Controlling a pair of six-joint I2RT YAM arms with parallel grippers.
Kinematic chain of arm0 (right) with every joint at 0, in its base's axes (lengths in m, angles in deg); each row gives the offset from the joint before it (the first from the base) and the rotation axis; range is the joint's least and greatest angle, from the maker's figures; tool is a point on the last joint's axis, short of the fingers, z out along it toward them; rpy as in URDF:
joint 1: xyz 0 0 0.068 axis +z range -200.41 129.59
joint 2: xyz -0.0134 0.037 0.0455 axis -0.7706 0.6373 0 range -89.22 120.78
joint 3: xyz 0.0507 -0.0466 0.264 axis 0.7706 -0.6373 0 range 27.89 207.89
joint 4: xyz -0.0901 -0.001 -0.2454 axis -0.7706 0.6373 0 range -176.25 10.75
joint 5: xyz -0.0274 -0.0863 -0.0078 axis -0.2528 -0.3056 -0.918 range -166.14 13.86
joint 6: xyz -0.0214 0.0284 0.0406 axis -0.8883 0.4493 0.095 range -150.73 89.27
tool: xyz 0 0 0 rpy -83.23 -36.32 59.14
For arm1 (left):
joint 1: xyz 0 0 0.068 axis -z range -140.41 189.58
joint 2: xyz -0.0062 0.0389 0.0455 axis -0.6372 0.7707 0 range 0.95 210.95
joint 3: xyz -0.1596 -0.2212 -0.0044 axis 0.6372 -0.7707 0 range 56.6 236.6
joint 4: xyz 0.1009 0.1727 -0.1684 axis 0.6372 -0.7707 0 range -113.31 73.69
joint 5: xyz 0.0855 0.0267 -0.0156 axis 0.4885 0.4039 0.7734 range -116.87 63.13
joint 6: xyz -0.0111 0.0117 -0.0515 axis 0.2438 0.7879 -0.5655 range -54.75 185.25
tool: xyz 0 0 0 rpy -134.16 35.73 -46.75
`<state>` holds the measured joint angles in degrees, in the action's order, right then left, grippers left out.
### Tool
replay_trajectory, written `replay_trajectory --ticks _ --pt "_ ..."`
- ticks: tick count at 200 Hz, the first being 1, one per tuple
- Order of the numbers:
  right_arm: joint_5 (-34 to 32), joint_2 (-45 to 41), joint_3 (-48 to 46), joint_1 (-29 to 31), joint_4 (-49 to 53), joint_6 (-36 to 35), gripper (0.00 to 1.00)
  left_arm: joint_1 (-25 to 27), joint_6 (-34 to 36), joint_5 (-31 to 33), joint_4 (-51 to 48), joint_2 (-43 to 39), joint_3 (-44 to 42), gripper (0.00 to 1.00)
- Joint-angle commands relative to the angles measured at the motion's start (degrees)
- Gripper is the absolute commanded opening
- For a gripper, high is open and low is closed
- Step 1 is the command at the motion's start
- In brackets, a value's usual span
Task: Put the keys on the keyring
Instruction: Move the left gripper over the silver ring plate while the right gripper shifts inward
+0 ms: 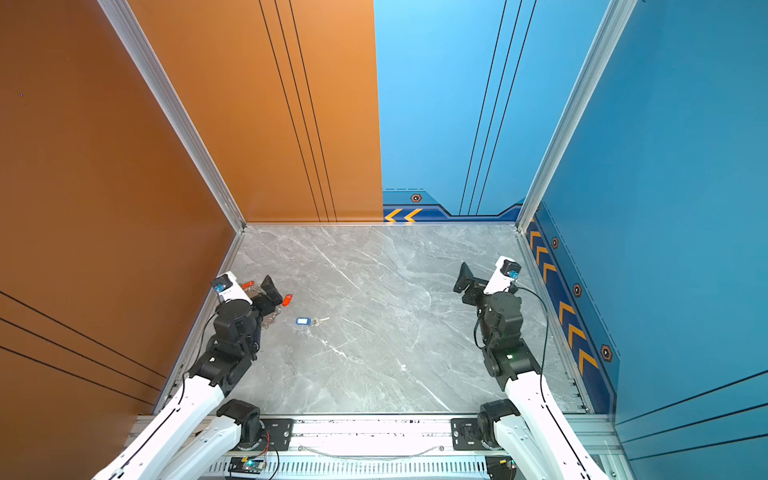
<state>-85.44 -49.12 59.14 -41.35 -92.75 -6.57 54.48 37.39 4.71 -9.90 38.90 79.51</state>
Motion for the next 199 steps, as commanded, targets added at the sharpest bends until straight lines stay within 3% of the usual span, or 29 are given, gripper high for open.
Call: replay_trajectory --ticks 1,15,44,69,107,149,193,199 --pt "12.2 -3.2 -3.9 -5.6 9.5 12.1 1.00 -3.7 -8.8 -9.4 1.9 -4.1 -7.8 0.98" --pt "17.3 -4.4 -7.1 -7.9 6.2 13.4 1.00 -5.1 -9.9 -8.7 -5.2 -2.9 -5.3 0.98" --pt "19.4 -1.2 -8.0 -7.6 6.7 13.3 1.00 -5.3 -7.0 -4.7 -20.5 7.8 4.8 0.98" --pt "21.4 4.7 -8.2 -6.0 4.2 12.7 1.00 -5.9 -7.4 -5.8 -21.5 18.5 9.8 0.98" --pt "18.2 10.9 -7.6 -1.2 1.8 10.4 1.00 -9.1 -7.2 -6.7 -25.6 35.1 21.6 0.98" --pt "15.0 12.0 -7.0 1.0 3.5 8.9 1.00 -14.7 -5.9 -15.4 -27.3 51.2 31.7 1.00" --pt "14.3 13.7 -7.0 1.9 2.4 8.9 1.00 -16.5 -4.1 -20.9 -27.8 62.1 38.6 0.87" --pt "14.4 14.1 -6.9 2.0 2.3 8.9 1.00 -16.6 -4.0 -21.2 -27.9 62.7 38.9 0.82"
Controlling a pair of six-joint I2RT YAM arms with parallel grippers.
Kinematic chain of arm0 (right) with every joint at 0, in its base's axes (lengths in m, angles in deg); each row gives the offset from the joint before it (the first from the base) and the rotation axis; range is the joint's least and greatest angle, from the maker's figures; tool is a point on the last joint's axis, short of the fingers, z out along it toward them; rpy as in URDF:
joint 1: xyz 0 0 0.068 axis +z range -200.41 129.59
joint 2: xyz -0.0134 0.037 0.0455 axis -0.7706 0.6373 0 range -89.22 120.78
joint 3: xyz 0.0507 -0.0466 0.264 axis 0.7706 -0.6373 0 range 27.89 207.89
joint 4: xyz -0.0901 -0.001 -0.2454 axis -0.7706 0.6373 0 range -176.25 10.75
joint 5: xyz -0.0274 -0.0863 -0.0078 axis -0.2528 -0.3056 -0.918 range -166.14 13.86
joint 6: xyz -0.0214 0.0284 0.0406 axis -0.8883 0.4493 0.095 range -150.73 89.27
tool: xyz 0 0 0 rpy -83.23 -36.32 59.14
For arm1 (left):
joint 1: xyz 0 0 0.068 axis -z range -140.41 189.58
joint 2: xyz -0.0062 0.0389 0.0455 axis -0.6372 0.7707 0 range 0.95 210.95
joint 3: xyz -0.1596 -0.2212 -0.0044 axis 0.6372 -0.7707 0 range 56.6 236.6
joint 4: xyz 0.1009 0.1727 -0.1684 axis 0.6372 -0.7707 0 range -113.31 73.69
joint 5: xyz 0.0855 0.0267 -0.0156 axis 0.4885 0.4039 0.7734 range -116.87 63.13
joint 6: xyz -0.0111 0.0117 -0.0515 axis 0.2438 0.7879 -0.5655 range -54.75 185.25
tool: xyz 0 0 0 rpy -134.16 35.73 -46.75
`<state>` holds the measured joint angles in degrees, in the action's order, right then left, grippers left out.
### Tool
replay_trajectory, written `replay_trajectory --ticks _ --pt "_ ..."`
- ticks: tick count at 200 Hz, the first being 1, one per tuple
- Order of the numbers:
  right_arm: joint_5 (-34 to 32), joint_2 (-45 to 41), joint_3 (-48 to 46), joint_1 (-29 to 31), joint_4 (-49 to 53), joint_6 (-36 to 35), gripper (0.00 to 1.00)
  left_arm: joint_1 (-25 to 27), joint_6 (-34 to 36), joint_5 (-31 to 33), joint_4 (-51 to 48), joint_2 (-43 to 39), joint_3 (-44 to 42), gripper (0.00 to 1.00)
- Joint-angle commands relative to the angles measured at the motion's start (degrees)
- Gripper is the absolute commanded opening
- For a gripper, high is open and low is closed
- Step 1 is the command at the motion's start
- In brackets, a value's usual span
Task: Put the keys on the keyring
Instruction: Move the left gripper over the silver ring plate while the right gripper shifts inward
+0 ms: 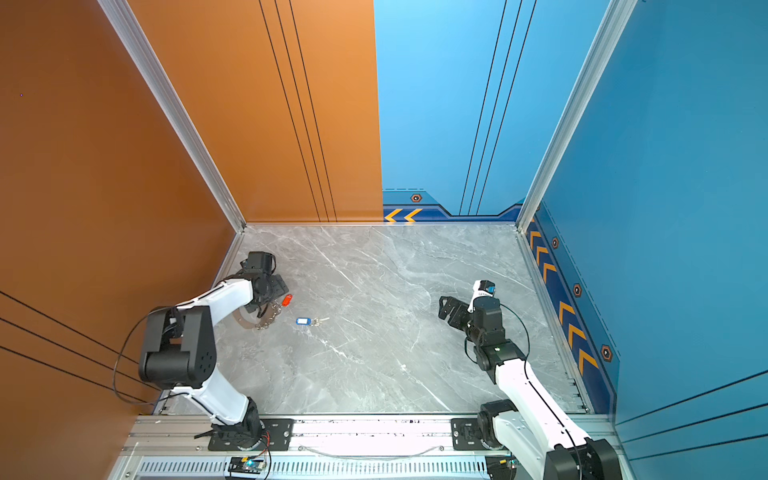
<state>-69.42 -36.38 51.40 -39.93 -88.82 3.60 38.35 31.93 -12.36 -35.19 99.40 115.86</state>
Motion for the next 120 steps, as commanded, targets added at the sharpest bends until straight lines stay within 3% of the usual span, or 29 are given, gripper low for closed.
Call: replay_trajectory --ticks 1,74,120 --pt "-1.6 1.4 0.9 0.6 -1.6 -1.3 1.00 -0.4 1.5 -4.1 -2.5 2.3 2.5 0.82" --pt "-1.8 4.9 1.7 1.6 -2.5 -1.5 1.00 0.6 2.0 -8.4 -2.3 3.5 1.0 0.73" --pt "-2.0 6.3 2.0 2.4 -2.9 -1.8 1.00 4.2 1.8 -11.8 -2.2 1.7 0.1 0.70"
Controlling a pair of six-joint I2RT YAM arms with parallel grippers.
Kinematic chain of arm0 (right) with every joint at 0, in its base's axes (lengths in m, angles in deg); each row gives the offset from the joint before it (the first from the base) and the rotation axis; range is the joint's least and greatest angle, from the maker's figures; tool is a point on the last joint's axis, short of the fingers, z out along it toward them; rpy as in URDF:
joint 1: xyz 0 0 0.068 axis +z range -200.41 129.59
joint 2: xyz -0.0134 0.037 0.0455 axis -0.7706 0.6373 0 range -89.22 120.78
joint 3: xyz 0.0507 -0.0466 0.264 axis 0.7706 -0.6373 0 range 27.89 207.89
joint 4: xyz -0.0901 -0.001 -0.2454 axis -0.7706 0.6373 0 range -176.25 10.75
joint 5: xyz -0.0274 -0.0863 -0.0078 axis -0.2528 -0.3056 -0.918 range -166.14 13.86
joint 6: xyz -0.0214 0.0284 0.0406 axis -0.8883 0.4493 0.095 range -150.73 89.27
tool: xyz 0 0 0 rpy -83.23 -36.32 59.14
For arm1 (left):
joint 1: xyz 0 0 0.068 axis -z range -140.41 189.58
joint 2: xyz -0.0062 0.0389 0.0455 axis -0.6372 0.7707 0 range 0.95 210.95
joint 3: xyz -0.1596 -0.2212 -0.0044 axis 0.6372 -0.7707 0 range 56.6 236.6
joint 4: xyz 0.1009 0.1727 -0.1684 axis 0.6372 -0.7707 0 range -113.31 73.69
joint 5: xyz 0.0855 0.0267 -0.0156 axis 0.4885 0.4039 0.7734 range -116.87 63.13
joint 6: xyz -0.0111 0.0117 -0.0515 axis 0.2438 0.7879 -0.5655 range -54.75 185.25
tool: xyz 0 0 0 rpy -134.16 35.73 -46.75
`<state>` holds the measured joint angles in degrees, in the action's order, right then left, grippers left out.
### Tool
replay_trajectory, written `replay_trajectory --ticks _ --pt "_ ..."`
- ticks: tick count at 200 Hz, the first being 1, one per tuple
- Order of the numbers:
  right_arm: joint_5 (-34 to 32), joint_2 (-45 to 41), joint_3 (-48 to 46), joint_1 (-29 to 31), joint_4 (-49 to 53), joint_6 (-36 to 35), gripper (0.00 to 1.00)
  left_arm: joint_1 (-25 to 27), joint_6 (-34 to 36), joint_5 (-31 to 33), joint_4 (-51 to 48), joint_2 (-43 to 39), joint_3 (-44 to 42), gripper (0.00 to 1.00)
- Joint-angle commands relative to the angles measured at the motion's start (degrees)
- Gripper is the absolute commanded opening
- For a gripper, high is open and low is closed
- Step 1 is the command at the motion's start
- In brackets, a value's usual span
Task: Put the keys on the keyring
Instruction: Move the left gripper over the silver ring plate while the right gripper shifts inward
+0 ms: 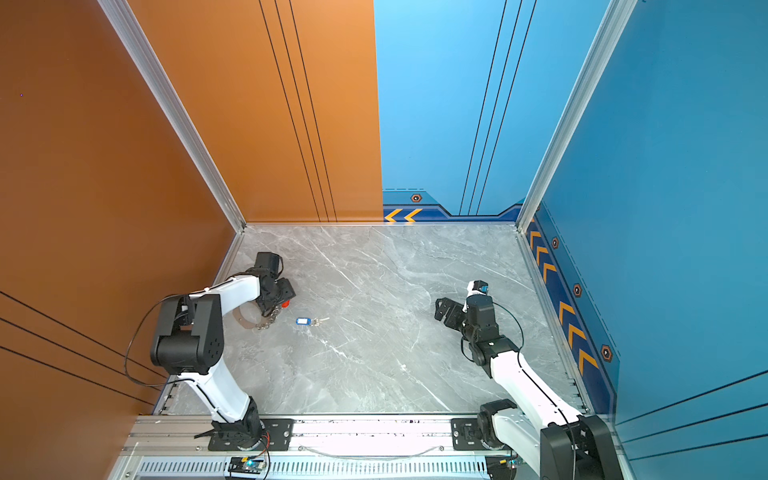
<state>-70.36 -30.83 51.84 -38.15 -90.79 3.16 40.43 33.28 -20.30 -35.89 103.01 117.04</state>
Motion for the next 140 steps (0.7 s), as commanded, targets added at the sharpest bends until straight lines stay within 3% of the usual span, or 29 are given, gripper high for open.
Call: replay_trajectory --ticks 1,68,140 --pt "-1.1 0.7 1.6 0.6 -0.9 -1.4 1.00 2.2 0.4 -4.0 -1.5 -2.0 -1.0 0.70" --pt "-1.5 1.3 2.1 1.4 -0.6 -1.8 1.00 7.1 -0.9 -7.6 -1.5 -6.2 -1.0 0.68" --pt "-1.1 0.9 2.6 2.0 0.2 -1.9 1.00 5.6 -1.5 0.2 -4.3 -24.5 -13.3 0.76"
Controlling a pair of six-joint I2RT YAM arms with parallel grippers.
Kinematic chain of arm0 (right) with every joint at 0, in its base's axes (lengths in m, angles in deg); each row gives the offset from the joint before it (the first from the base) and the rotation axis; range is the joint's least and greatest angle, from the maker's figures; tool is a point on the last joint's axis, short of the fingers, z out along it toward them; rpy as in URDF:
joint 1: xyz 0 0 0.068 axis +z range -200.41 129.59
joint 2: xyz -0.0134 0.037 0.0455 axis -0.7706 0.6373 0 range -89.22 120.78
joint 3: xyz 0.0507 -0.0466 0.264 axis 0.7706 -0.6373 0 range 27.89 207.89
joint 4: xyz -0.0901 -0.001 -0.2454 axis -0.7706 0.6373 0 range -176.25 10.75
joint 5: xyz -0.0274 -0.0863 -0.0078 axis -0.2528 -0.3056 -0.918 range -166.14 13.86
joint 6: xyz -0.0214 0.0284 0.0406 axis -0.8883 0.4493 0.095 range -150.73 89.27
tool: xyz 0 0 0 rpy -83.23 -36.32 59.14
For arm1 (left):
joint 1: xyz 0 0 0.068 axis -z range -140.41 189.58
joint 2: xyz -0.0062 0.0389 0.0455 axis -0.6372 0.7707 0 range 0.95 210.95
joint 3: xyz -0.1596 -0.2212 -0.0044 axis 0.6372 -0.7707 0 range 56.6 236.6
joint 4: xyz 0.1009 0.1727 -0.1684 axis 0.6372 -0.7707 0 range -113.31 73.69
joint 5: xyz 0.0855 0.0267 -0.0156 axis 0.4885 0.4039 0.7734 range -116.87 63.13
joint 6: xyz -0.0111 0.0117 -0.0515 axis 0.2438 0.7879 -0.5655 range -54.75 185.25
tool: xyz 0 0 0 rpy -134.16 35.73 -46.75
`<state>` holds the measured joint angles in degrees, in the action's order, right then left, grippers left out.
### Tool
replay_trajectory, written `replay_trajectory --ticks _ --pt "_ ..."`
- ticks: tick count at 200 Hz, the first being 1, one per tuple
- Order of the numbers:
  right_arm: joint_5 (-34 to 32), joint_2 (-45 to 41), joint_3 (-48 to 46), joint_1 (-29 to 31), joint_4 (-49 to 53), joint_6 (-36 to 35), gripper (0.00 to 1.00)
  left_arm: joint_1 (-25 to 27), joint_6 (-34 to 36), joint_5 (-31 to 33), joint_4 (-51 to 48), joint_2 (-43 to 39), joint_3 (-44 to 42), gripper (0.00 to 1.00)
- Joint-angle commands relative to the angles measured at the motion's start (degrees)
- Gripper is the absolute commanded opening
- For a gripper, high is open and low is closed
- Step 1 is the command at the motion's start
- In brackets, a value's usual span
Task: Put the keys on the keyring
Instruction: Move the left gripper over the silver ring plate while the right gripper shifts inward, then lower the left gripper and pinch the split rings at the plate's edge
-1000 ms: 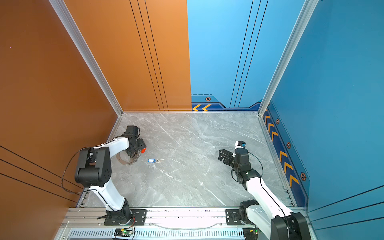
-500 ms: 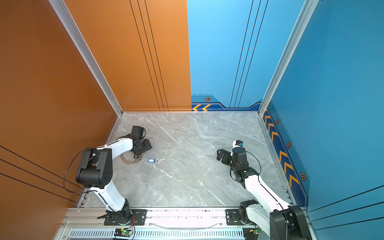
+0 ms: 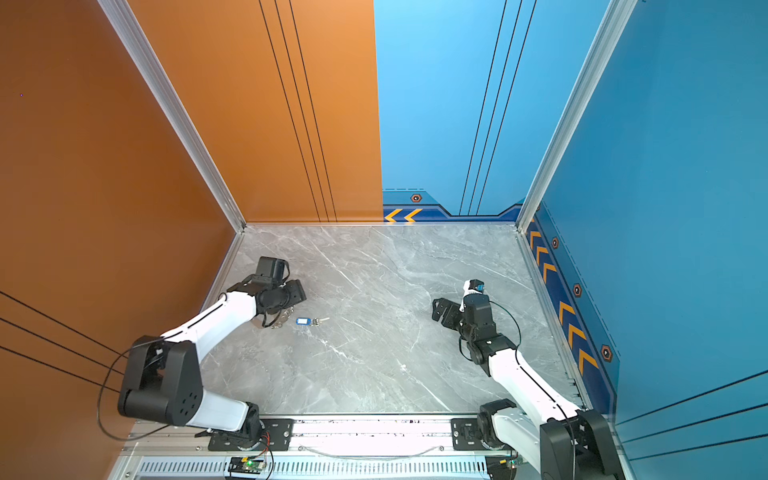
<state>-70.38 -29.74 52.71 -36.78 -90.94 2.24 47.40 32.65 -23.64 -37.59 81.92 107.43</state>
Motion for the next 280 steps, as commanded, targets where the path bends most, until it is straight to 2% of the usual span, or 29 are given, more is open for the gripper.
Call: replay_trajectory --ticks 1,54,108,160,176,216,258,280 --pt "-1.1 -0.2 1.6 0.6 0.4 -1.0 1.00 -1.4 -0.9 3.6 -2.5 -3.5 -3.9 0.76" --pt "-0.9 -0.2 1.9 0.8 0.8 -0.9 0.99 -4.1 -3.5 0.9 0.3 -2.8 -7.6 0.77" --pt "-1.1 -0.3 1.8 0.9 1.0 -1.0 0.99 -4.8 -3.8 0.9 0.6 -1.1 -8.8 0.57" --pt "-1.0 0.4 2.0 1.1 0.9 -1.0 0.98 -5.5 -4.2 0.7 0.7 1.2 -8.9 0.55" --pt "-1.0 0.5 2.1 1.2 0.9 -1.0 0.98 -5.1 -4.5 0.9 0.8 1.5 -8.8 0.59" --pt "-1.0 0.6 2.1 1.3 0.9 -1.0 0.98 -2.3 -4.8 -1.3 1.3 3.8 -6.8 0.58" --pt "-1.1 0.6 2.1 1.2 1.0 -1.0 0.98 0.7 -4.5 -1.7 1.8 4.1 -4.9 0.53" --pt "-1.1 0.6 2.1 1.3 1.1 -1.0 0.98 0.9 -4.0 1.3 1.2 2.1 -5.7 0.48"
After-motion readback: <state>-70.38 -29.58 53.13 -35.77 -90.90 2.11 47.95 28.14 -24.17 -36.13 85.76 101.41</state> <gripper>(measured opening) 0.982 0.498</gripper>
